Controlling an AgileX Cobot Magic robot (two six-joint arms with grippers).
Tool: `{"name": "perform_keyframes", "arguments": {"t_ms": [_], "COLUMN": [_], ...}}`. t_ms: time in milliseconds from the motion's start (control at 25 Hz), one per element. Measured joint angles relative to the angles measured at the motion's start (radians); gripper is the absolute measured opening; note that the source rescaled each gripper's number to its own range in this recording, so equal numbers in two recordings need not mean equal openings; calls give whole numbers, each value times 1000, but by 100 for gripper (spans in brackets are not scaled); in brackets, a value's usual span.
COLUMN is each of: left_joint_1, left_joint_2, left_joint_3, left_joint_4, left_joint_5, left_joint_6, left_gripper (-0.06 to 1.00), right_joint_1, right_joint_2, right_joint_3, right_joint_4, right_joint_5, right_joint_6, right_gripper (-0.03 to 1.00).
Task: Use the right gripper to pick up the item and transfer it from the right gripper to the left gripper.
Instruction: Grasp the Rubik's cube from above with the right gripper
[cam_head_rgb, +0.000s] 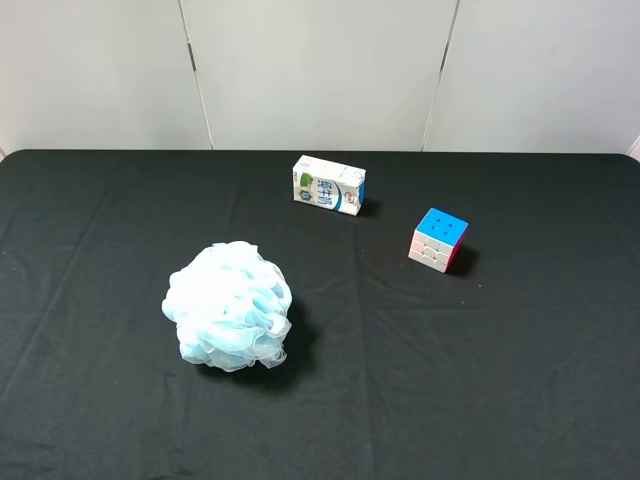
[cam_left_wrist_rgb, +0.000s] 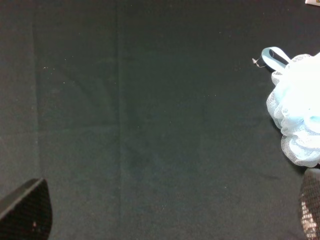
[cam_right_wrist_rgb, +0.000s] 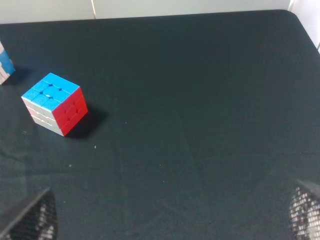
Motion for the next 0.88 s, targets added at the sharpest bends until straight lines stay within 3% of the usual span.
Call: {"name": "perform_keyframes", "arguments": {"t_ms": [880], "left_joint_1": [0], "left_joint_2": [0], "left_joint_3": [0], "left_joint_4": [0], "left_joint_5": [0], "left_joint_6": [0], "left_gripper": [96], "right_joint_1": [0], "right_joint_2": [0], "right_joint_3": [0], "right_joint_4": [3], "right_joint_5": [0], "right_joint_6": [0], "right_gripper": [99]}}
